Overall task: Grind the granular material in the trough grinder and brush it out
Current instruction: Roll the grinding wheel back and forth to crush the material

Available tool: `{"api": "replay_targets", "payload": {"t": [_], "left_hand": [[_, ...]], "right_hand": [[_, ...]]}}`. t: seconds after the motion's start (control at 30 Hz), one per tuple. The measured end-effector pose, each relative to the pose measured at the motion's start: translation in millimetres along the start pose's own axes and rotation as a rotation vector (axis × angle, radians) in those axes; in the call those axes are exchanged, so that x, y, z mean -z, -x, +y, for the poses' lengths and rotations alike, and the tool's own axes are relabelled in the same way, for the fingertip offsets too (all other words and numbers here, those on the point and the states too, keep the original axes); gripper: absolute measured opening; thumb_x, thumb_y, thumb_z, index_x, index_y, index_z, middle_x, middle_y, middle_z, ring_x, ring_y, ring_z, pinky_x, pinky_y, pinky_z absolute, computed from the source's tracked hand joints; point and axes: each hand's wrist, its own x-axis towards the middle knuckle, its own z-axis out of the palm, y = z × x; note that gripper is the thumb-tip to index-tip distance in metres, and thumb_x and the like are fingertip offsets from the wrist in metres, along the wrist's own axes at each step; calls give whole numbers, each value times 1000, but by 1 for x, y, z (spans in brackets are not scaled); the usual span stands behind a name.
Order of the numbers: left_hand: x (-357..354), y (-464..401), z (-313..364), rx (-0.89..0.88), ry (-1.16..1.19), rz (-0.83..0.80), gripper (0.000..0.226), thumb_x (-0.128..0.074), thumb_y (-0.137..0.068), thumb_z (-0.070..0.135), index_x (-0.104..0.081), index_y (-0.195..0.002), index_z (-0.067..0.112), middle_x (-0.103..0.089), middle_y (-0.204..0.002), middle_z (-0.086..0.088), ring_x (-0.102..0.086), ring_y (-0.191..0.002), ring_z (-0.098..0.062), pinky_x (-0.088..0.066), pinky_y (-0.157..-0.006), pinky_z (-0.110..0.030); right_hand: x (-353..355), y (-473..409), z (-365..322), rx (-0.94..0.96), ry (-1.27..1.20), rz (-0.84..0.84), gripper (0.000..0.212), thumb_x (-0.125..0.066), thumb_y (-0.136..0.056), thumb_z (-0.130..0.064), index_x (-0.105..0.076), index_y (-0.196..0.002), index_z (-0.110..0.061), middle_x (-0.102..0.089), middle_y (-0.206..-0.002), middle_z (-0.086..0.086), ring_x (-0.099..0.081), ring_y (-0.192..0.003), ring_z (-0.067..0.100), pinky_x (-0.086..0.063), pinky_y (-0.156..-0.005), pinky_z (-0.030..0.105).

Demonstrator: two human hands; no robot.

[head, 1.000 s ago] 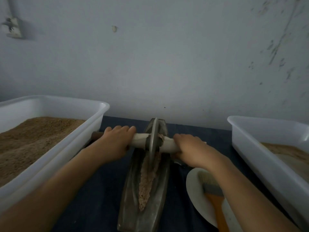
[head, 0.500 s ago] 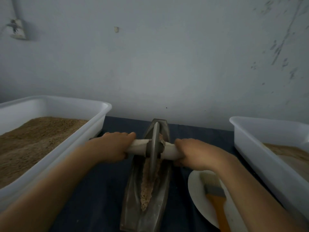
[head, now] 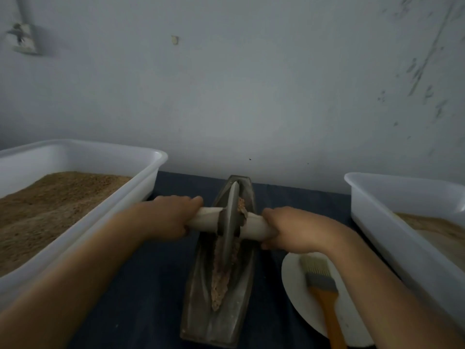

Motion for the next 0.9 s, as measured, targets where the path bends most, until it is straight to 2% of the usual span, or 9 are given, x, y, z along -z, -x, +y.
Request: {"api": "replay_targets", "payload": {"t": [0.07,0.17,0.3,0.47,0.6,0.7,0.77,0.83,0.9], "left_hand": [[-15,-13,-1,40,-80,221,31,-52,-92,26,-35,-117,21,-48,-119,0,-48,-108,-18,-37,-92,-34],[-31,-28,-1,89,-161,499,34,-53,-89,23,-36,-118,22,-46,-118,2,-46,-108,-19,-36,-92,-34],[-37,-37,0,103,-155,589,41,-59,-85,19,-37,-118,24,-46,-115,4,-45,-105,-17,-33,-91,-32],[-28,-29,-5,69,-81,429,37,-55,-90,27,-36,-121,23,-49,-121,2,-48,-110,-17,-35,-96,-34],[-10,-7,-1,18,-30,145,39,-56,-91,28,-35,-123,23,-50,-123,2,-50,-111,-15,-38,-97,-32],[6,10,3,-36,39,-66,27,-57,-91,26,-33,-105,29,-51,-106,5,-50,-92,-10,-40,-84,-25],[14,19,3,-69,78,-179,26,-56,-91,24,-31,-94,32,-49,-91,9,-47,-79,-5,-37,-74,-21],[20,25,2,-89,99,-246,28,-55,-91,23,-31,-85,35,-45,-82,14,-44,-71,-1,-34,-67,-19],[21,26,1,-96,112,-270,28,-56,-91,22,-31,-84,35,-43,-79,15,-43,-69,0,-33,-64,-16]], "right_hand": [[-13,-12,6,-18,84,227,25,-55,-92,-24,-46,-111,-11,-54,-112,7,-49,-94,19,-29,-65,29],[-31,-29,16,-31,187,497,23,-56,-89,-20,-47,-110,-14,-53,-110,4,-47,-100,21,-22,-69,29],[-39,-37,20,-19,169,612,22,-56,-87,-17,-49,-108,-15,-53,-106,3,-45,-96,21,-20,-70,29],[-30,-31,16,-2,219,483,22,-54,-90,-18,-46,-110,-13,-52,-109,5,-46,-99,21,-21,-70,29],[-12,-11,2,4,132,198,28,-54,-92,-22,-45,-115,-11,-53,-113,6,-50,-101,21,-27,-69,27],[5,8,-8,30,50,-41,33,-58,-91,-30,-46,-116,-11,-50,-101,1,-49,-90,15,-32,-58,22],[15,19,-12,56,31,-151,35,-60,-89,-35,-49,-114,-13,-51,-97,-1,-50,-87,13,-37,-61,20],[19,27,-14,66,34,-215,39,-60,-88,-41,-51,-116,-15,-52,-98,-2,-51,-89,13,-40,-66,23],[20,29,-14,68,40,-225,38,-60,-88,-42,-51,-113,-15,-50,-94,-4,-49,-86,11,-38,-63,22]]}}
